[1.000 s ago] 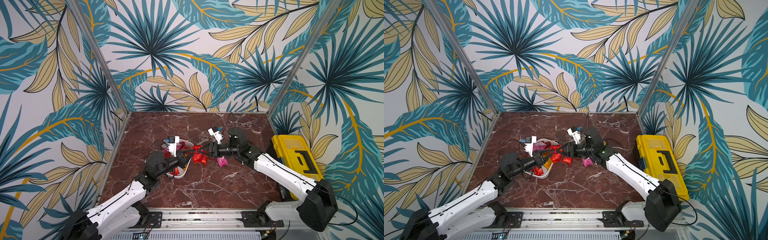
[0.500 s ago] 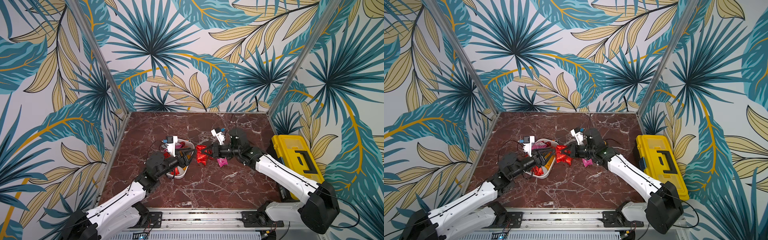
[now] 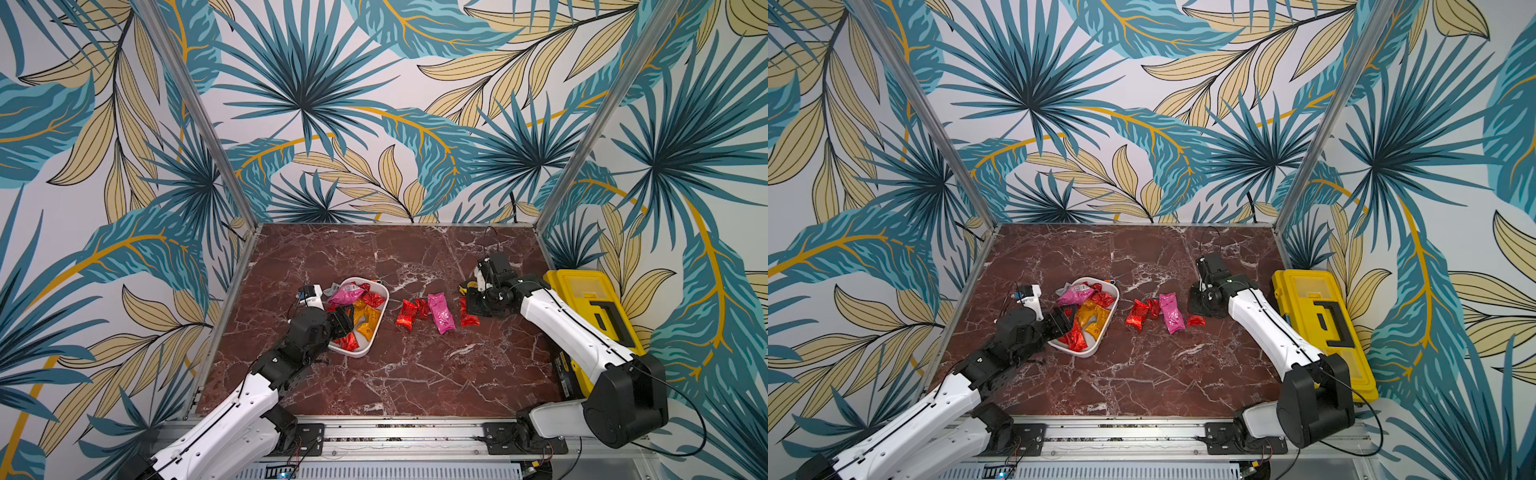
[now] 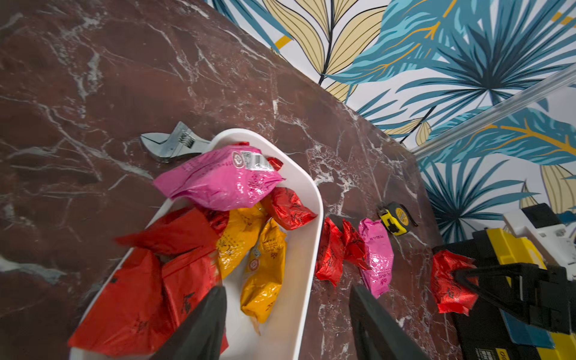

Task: Take the tea bags out of the storage box
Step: Place the tea bag at the center of the board, then pick up the tea bag from the storage box.

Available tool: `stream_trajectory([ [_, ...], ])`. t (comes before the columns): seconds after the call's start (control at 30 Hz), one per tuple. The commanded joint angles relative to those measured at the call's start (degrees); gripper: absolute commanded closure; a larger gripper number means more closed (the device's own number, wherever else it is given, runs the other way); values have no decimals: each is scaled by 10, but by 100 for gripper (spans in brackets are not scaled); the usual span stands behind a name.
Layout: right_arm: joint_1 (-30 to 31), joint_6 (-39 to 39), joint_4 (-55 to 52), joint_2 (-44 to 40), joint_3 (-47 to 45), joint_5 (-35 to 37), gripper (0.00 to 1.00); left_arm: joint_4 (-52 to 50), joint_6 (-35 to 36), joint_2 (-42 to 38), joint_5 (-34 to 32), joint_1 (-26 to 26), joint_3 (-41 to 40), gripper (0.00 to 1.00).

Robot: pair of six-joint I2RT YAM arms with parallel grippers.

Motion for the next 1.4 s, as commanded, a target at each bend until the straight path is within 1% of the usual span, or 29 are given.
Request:
stream_trajectory([
  [0.0,-6,-40,-53,46,17,97,94,-33,-1,-8,-15,4,28,33],
  [0.07,-7,-46,-51,81,32,76,94,-38,6,-12,-13,5,32,33],
  [0.1,-7,-51,-42,96,37,54,93,-38,10,-13,-12,5,33,33],
  [0.23,-7,-58,7,125,39,-18,92,-33,18,-9,-4,9,33,33],
  [0.33,-7,-57,27,148,40,-29,92,-44,26,0,7,14,46,34],
  [0.43,-7,-50,38,168,38,-12,91,-57,33,1,7,15,55,34],
  [0.47,-7,-47,42,166,36,-6,88,-64,34,0,7,16,57,34],
  [0.53,-7,-39,46,151,30,10,78,-72,34,-1,6,16,60,34],
  [0.57,-7,-38,46,140,26,14,74,-79,34,-1,5,17,64,34],
  [0.7,-7,-31,46,77,11,26,53,-117,45,7,-9,20,84,34],
  [0.77,-7,-12,47,46,0,8,45,-130,44,13,-11,25,90,35],
  [0.83,-7,17,71,11,-25,-43,41,-128,39,24,2,34,94,35],
  [1.0,-2,116,177,-61,-110,-155,40,-92,18,68,14,41,98,34],
  [1.03,6,136,205,-69,-124,-176,40,-87,18,82,14,43,101,34],
  [1.1,36,158,242,-74,-134,-196,40,-86,24,111,17,48,113,34],
  [1.2,86,156,226,-56,-105,-171,40,-114,41,151,22,71,145,34],
  [1.27,106,156,224,-43,-92,-160,40,-130,73,167,31,85,167,33],
  [1.37,114,164,239,-31,-89,-162,40,-152,145,177,42,102,202,29],
])
